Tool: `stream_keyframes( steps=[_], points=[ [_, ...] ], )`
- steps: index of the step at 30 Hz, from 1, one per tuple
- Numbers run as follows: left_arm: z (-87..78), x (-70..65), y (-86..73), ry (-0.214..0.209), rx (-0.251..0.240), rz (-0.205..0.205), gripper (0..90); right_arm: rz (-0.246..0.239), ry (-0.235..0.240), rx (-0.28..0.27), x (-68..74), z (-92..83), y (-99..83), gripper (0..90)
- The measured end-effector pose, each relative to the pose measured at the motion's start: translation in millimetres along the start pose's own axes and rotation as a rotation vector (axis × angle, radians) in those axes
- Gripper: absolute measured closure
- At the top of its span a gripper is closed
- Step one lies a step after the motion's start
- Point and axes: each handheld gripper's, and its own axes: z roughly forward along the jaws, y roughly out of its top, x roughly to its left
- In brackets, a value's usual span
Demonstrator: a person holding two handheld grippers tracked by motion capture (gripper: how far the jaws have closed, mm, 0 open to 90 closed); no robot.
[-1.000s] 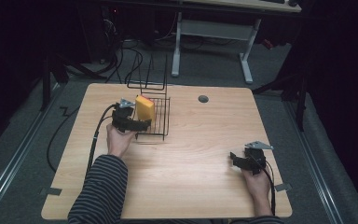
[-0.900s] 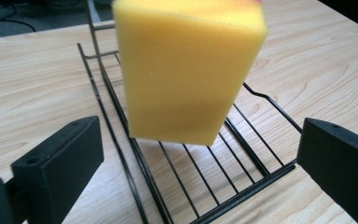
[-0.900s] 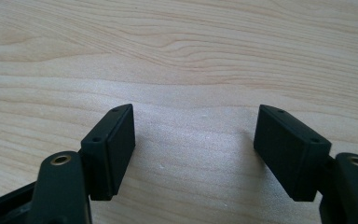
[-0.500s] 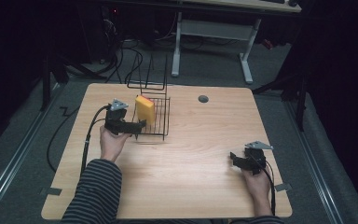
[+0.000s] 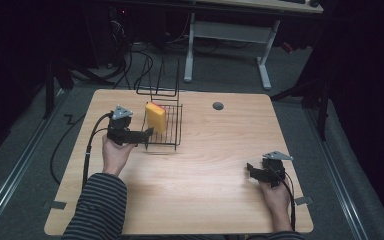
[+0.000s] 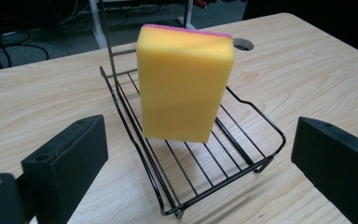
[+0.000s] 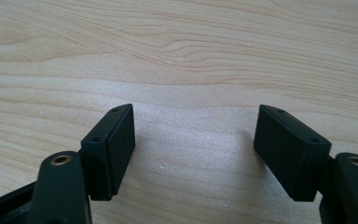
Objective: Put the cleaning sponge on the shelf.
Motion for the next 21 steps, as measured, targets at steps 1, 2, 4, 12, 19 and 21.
stream_keyframes(
  steps=[1, 2, 4, 12, 19, 21],
  points=[
    [-1.0, -0.1, 0.2, 0.0, 0.0, 0.0, 4.6, 0.0, -0.001, -0.001, 0.0, 0.1, 0.0, 29.6],
    [-3.5, 0.2, 0.5, 0.001, -0.001, 0.003, 4.6, 0.0, 0.0, 0.0, 0.0, 0.0, 0.0, 29.6],
    [-6.2, 0.6, 0.8, 0.004, -0.004, 0.002, 4.8, 0.001, 0.0, 0.0, 0.0, 0.0, 0.1, 29.6],
    [-14.9, 1.4, 1.9, 0.012, -0.01, 0.001, 5.2, 0.001, 0.001, 0.0, 0.1, 0.0, 0.0, 29.6],
    [-28.0, 3.6, -4.7, 0.016, -0.04, -0.02, 5.5, 0.001, 0.001, 0.0, 0.2, 0.0, 0.0, 29.6],
    [-31.5, 4.7, -7.9, 0.021, -0.047, -0.028, 5.6, 0.0, 0.001, 0.001, 0.1, 0.0, 0.0, 29.6]
  ],
)
